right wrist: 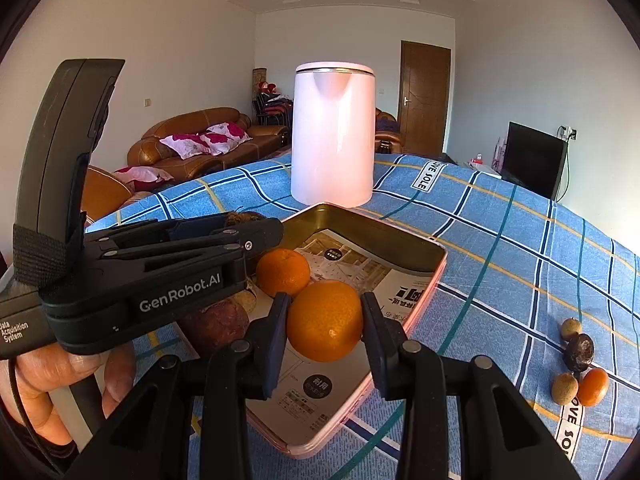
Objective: Organize fruits
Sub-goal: 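Lower both grippers into the tin and open them to release the fruits, then grasp an orange with the right gripper while the left gripper grasps the brown fuzzy fruit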
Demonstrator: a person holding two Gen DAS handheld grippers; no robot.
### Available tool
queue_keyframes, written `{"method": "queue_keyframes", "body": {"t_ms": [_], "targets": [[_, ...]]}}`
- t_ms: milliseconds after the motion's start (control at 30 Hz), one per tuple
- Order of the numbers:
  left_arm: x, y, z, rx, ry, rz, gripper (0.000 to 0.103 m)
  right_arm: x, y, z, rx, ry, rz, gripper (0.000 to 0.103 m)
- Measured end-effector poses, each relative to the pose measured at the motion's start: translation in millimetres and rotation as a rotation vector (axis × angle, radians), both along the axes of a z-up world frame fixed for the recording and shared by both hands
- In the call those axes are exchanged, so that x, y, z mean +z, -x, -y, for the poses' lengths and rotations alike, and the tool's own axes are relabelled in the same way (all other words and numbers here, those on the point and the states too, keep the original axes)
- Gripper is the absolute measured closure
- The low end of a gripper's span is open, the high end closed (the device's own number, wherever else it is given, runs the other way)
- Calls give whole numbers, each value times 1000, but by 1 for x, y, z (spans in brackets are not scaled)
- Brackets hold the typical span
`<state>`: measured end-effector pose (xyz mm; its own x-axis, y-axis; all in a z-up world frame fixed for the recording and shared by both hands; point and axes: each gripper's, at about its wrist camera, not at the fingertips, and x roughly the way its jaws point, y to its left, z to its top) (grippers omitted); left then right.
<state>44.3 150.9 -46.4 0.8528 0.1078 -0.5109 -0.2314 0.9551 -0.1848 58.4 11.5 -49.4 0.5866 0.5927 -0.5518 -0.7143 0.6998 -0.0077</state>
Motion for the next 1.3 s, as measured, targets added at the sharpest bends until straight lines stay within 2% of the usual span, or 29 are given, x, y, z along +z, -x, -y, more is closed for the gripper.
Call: {"method": "queue_keyframes", "body": {"t_ms": [133, 200, 267, 300, 333, 400, 500, 600, 767, 933, 1033, 1233, 1267, 1300], "targets": [[-2, -2, 2, 0, -10, -14, 59, -8, -4, -12, 31, 54, -57, 65], [-1, -2, 5, -7, -14, -14, 57, -9, -4, -14, 30, 63, -57, 62], [3, 1, 7, 2, -18, -3, 47, -9, -4, -12, 31, 53, -55, 46], [6, 3, 8, 7, -21, 7, 37, -8, -4, -9, 30, 44, -56, 37], [9, 5, 9, 13, -22, 19, 33, -7, -4, -6, 28, 29, -53, 36], [17, 9, 13, 5, -20, 44, 33, -3, -3, 2, 19, 9, -48, 36], [27, 12, 24, -10, -33, 72, 26, 6, -1, 26, -15, -7, -11, 36], [35, 9, 45, -50, -56, 88, 24, 17, -6, 64, -96, -13, 27, 36], [39, -9, 93, -151, -94, 63, 24, 22, -39, 140, -326, -17, 7, 36], [36, -33, 138, -240, -126, 25, 24, 4, -77, 191, -487, 7, -88, 36], [30, -49, 155, -264, -128, -10, 24, -7, -92, 204, -507, -3, -162, 36], [16, -66, 169, -274, -150, -66, 24, -23, -105, 204, -491, 32, -230, 37], [14, -68, 170, -274, -149, -74, 24, -27, -108, 202, -483, 41, -246, 38], [12, -69, 171, -276, -148, -77, 24, -32, -110, 200, -475, 54, -269, 49]]}}
